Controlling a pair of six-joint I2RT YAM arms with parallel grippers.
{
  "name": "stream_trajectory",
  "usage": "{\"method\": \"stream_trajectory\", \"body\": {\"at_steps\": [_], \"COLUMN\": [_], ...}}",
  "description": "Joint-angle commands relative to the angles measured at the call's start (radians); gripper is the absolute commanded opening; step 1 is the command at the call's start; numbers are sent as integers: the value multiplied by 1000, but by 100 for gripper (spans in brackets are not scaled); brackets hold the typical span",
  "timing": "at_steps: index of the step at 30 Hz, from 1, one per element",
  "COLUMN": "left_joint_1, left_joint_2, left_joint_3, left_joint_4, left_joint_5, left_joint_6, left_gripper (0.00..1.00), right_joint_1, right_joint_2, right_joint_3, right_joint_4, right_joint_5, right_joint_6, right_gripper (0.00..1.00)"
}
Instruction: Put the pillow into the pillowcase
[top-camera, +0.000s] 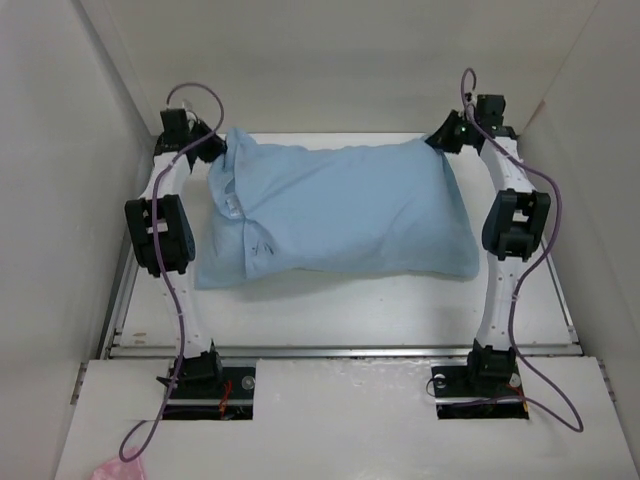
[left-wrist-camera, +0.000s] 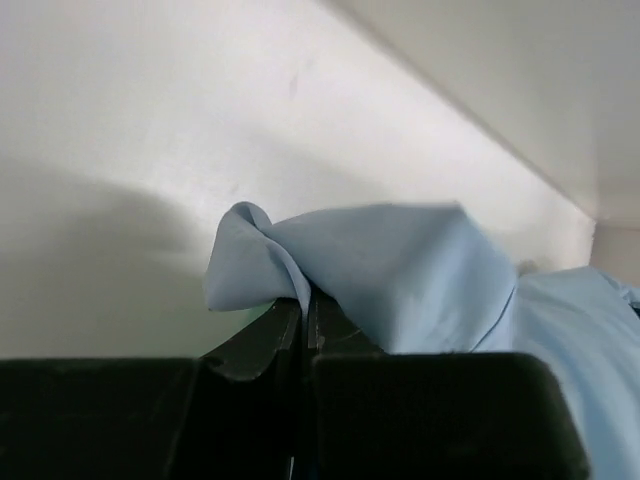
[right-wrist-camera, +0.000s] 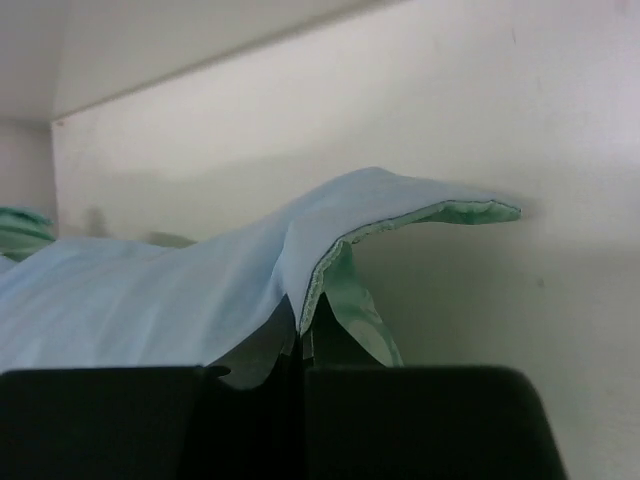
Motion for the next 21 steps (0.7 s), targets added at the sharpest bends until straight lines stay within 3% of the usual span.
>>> {"method": "stream_trajectory", "body": {"at_steps": [1, 4, 6, 8, 10, 13, 14, 17, 18, 19, 20, 21], "left_joint_1": [-9, -9, 11, 41, 52, 65, 65, 65, 65, 65, 65, 77], "left_joint_2": [20, 43, 2, -105, -200, -406, -494, -602, -645, -656, -665, -665], "left_joint_3": [391, 683, 727, 655, 542, 194, -10, -334, -500, -564, -613, -675], "left_joint_4": [-28, -86, -57, -3, 8, 34, 46, 152, 179, 180, 171, 152], "left_joint_5": [75, 75, 75, 84, 40, -97, -120, -166, -166, -166, -157, -157], "left_joint_6": [-10, -30, -45, -56, -27, 55, 68, 56, 45, 27, 16, 16], "left_gripper": [0, 0, 0, 0, 0, 0, 0, 0, 5, 22, 53, 57], "right_joint_1": [10, 1, -9, -37, -58, -71, -71, -71, -71, -71, -71, -71], "right_joint_2": [-57, -115, -241, -378, -469, -652, -692, -808, -822, -833, -833, -833], "right_joint_3": [307, 447, 409, 291, 175, -161, -347, -626, -780, -842, -893, -950], "right_joint_4": [149, 195, 304, 379, 407, 445, 457, 491, 491, 491, 477, 445], "right_joint_5": [-90, -16, 25, 59, 71, 105, 105, 174, 183, 183, 173, 154], "right_joint_6": [24, 33, 42, 42, 18, -82, -105, -134, -134, -134, -134, -144], "right_gripper": [0, 0, 0, 0, 0, 0, 0, 3, 13, 29, 42, 55]}}
